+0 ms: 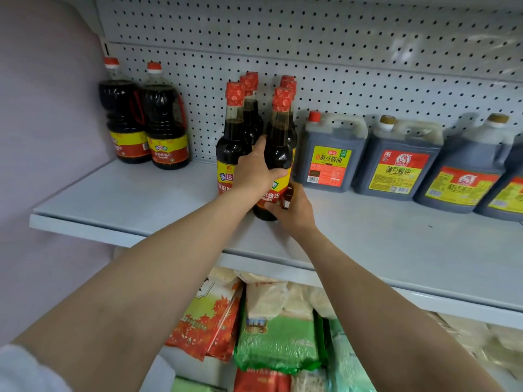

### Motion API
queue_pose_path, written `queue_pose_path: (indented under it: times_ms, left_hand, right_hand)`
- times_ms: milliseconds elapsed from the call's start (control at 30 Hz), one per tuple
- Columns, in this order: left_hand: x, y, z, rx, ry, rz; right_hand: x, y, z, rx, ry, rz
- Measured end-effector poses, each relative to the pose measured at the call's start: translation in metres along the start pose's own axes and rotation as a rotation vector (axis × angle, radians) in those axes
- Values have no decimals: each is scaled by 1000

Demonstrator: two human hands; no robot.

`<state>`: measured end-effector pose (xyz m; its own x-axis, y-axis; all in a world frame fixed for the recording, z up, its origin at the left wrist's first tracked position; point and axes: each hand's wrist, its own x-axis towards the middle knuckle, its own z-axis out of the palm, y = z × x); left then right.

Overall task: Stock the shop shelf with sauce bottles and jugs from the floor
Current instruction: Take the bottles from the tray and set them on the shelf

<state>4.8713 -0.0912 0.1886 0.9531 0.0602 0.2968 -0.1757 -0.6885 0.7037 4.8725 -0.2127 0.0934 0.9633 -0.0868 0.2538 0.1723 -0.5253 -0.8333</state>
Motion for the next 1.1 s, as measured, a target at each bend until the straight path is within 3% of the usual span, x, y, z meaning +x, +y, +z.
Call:
queue_pose_path:
  times_ms: [100, 333, 667, 1100]
  left_hand:
    - [-10, -2, -2, -23, 19, -8]
    - [-53, -19, 0, -38, 26, 42]
    - [-136, -54, -15, -166, -381, 107]
    - [-281, -77, 20, -155, -802, 199]
  right_hand:
    - [-9, -3, -13, -87, -28, 58]
    - [-68, -6, -56, -199, 109, 152]
    - [-202, -33, -75, -360, 274, 286]
    - [-397, -25, -70, -645, 237, 692]
